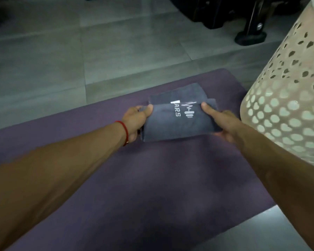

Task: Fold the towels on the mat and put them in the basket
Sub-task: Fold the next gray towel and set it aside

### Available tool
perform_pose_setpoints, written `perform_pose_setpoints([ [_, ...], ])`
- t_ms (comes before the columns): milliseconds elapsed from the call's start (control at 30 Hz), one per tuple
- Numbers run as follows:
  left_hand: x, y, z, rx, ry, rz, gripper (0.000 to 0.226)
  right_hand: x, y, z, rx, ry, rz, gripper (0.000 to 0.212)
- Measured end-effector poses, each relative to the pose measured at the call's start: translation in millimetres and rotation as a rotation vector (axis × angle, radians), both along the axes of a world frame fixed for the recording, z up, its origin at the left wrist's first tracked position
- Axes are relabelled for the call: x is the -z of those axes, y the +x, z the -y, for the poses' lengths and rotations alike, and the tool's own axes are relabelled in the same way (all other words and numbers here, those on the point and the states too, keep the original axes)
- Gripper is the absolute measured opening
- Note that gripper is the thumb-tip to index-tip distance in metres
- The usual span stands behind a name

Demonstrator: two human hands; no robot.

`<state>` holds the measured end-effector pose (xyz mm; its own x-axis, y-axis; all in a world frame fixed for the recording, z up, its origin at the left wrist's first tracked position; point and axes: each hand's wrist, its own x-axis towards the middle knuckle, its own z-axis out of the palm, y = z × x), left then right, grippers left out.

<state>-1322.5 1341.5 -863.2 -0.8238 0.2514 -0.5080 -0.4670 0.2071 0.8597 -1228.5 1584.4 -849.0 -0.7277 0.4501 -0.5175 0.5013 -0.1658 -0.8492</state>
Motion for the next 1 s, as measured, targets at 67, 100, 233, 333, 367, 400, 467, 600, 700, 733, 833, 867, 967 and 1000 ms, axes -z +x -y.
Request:
perform_pose_setpoints([
  [67, 20, -45, -26, -0.085, -0.043, -0.047, 0.047, 14, -37, -24, 0.04, -0.038, -0.023, 0.042],
  [100, 33, -66, -36, -0.119, -0.061, -0.061, 0.049, 20, -54, -34, 0.053, -0.019, -0.034, 0.044],
  [233, 48, -115, -70, -0.189, -0.143, -0.132, 0.032, 47, -120, -63, 0.106, 0.151, -0.021, 0.071],
  [333, 54, -128, -84, -0.189, -0.303, -0.214, 0.043, 66, -154, -82, 0.066, 0.456, 0.046, 0.069],
  [367, 58, -128, -86, -0.18, -0.372, -0.247, 0.049, 72, -160, -86, 0.034, 0.556, 0.073, 0.063],
  [400, 62, -126, -89, -0.163, -0.438, -0.277, 0.052, 79, -164, -89, 0.002, 0.632, 0.093, 0.058],
  [467, 73, -120, -92, -0.124, -0.535, -0.324, 0.051, 90, -167, -90, -0.067, 0.741, 0.134, 0.053],
  [600, 86, -117, -97, -0.152, -0.574, -0.363, 0.047, 108, -170, -83, -0.131, 0.817, 0.186, 0.07],
  [700, 94, -127, -99, -0.226, -0.613, -0.216, 0.064, 110, -172, -82, -0.083, 0.65, 0.219, 0.082],
  [733, 96, -129, -99, -0.2, -0.578, -0.162, 0.072, 109, -172, -81, -0.048, 0.53, 0.237, 0.087],
  [833, 101, -136, -96, -0.169, -0.419, -0.076, 0.075, 109, -173, -78, 0.002, 0.351, 0.215, 0.094],
  [867, 101, -137, -95, -0.186, -0.342, -0.044, 0.075, 109, -174, -78, 0.025, 0.343, 0.19, 0.094],
  [967, 97, -142, -88, -0.236, -0.228, -0.082, 0.061, 101, -184, -78, 0.077, 0.394, 0.114, 0.098],
  [1000, 91, -144, -87, -0.262, -0.232, -0.127, 0.057, 98, -189, -79, 0.09, 0.415, 0.085, 0.101],
])
